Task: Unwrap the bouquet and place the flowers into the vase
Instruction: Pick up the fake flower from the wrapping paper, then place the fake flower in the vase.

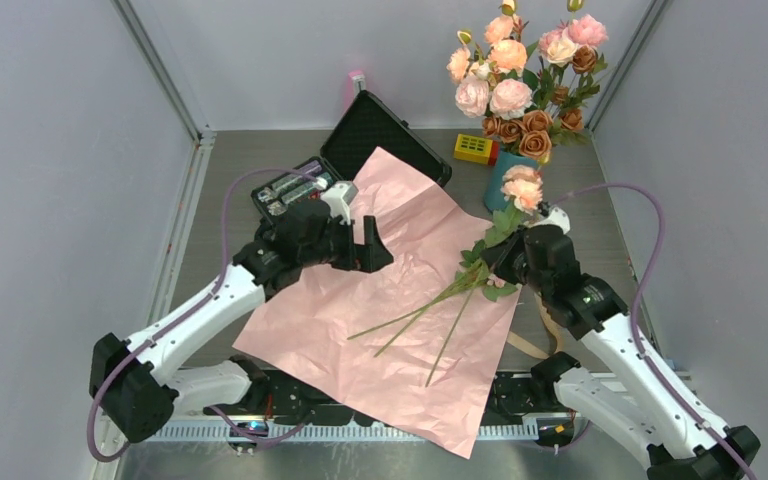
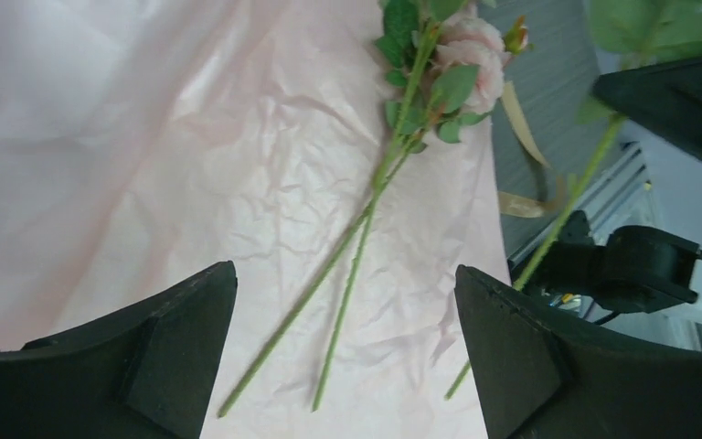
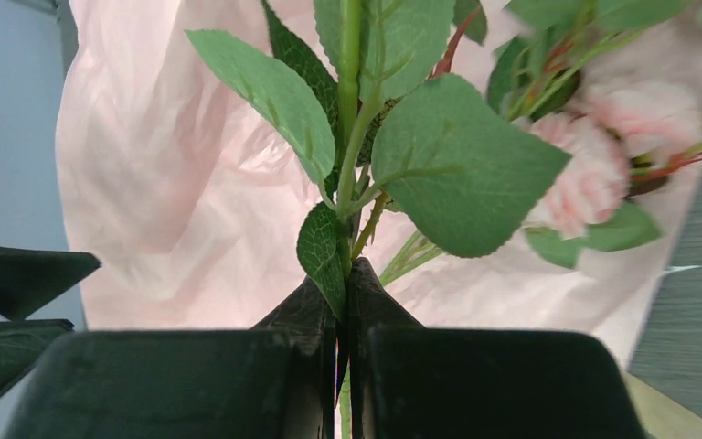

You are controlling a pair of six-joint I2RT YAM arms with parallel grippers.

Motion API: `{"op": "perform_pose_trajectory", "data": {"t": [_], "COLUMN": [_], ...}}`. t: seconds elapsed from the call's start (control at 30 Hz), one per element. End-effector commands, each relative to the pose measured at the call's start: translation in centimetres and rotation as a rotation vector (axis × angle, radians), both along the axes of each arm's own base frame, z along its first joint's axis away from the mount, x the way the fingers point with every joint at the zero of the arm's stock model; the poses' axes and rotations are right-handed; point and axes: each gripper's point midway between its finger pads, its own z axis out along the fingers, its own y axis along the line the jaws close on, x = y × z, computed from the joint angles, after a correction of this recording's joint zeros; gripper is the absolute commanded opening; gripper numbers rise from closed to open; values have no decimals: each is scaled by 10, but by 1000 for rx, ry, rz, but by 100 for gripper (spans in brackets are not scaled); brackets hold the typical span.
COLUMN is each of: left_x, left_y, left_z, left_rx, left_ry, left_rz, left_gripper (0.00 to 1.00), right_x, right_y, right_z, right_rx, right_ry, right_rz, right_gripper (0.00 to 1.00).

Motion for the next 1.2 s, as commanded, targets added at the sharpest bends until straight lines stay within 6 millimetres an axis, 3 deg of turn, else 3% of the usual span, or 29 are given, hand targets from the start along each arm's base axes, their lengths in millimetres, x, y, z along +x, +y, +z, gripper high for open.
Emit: {"op": "perform_pose_trajectory", "data": {"t": [0.0,0.2,0.33,0.47,0.63,0.77,0.93,1.0,1.17], "left_x": [10,49,57,57,52,51,50,50,51], "left_y": [52,118,144,153,156,161,162,163,173], "left_z": [-1,6,7,11,6,3,3,2,-1], "left_rx": [205,237,309,340,355,371,370,377,428], "left_ry": [-1,-34,-77,-116,-111,-103,-101,-103,-101], "left_rz": [-34,136,193,213,219,234,243,245,273], "left_gripper": [92,93,93,93,93,92,92,92,92], "right_x": [0,0,12,37,67,91,121,125,138], "right_y": [-64,-126,-156,-174,-188,-196,-198,-207,-209], "right_z": [45,100,134,160,230,273,308,325,351], "right_rx": [-240,-469,-537,-523,-511,-552,-588,-600,-585], "right_ry": [-86,-139,-176,-232,-410,-543,-660,-705,-791], "right_rz": [-192,-372,-476,-521,-585,-608,-603,-631,-632], "right_gripper": [0,0,0,0,0,0,0,0,0]}}
